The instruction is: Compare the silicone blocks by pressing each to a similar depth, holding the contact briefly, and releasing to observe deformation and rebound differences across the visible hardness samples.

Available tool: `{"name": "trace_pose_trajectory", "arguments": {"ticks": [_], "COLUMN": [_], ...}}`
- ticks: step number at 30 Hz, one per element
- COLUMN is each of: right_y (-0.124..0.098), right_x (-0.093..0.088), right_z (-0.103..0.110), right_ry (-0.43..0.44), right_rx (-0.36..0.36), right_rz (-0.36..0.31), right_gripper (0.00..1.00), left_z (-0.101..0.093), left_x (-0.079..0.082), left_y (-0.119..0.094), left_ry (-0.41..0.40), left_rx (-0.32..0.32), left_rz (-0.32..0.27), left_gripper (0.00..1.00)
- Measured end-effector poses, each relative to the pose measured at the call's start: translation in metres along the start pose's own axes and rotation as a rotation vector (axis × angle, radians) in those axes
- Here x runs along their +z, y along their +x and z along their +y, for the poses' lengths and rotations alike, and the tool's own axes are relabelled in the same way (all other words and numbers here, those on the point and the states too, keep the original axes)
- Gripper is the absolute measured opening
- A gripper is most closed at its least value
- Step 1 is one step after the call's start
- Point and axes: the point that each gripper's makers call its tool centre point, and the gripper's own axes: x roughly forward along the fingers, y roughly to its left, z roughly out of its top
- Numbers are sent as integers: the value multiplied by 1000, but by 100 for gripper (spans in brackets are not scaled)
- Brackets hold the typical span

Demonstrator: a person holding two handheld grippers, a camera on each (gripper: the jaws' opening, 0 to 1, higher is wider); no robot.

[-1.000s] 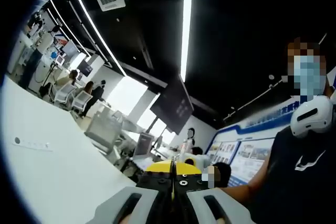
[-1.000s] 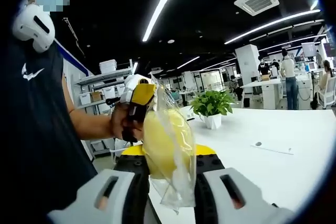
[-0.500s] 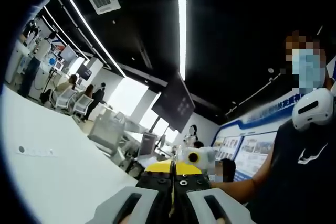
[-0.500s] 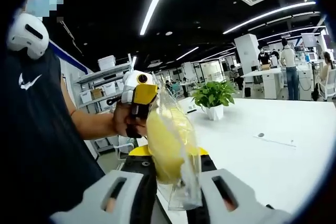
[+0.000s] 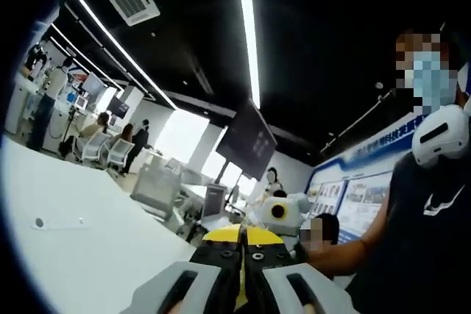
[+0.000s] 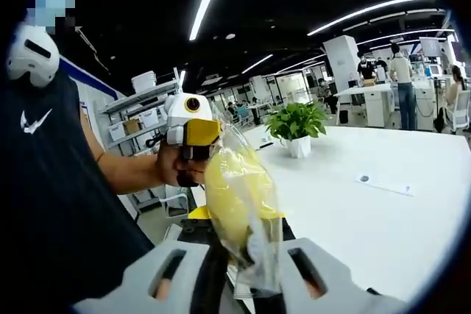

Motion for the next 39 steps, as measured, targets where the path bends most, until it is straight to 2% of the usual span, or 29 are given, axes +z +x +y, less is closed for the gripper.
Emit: {"name": "trace_pose_trajectory", "arguments": {"ticks": [6,8,11,15,17,24,26,27,29,32,33,35,37,39], "right_y": [0,0,1,1,1,2,2,3,3,5,6,4,5,5], "right_x": [-4,-7,-8,-11,-11,-12,-10,-4,-6,-11,-12,-7,-6,-2], "right_z": [-4,-1,-2,-2,-2,-4,-4,-4,-8,-9,-10,-10,-9,-10], "right_ry": [-15,4,-2,12,10,-7,-7,-79,-129,-103,-139,-115,-128,-133], "right_rx": [-8,2,2,0,1,-8,-3,11,-15,-17,-26,-27,-30,-36], "right_rz": [15,29,41,49,47,44,20,-35,-45,-17,-21,-56,-59,-84], "right_gripper": [2,2,2,1,1,1,4,6,8,11,12,13,15,24], "left_z": [6,7,14,14,12,13,11,8,3,2,1,-2,-3,-5], "left_x": [-4,-6,-8,-10,-10,-11,-9,-6,-4,-8,-8,-4,-3,0], "left_y": [1,0,1,1,0,0,0,0,1,3,3,2,3,3], "left_ry": [47,66,141,145,118,98,76,71,87,126,133,129,127,119], "left_rx": [38,52,97,94,83,92,85,79,73,77,76,61,59,52], "left_rz": [17,25,32,44,44,63,53,43,48,89,91,78,76,67], "left_gripper": [0,0,0,0,0,0,0,0,0,0,0,0,0,0]}}
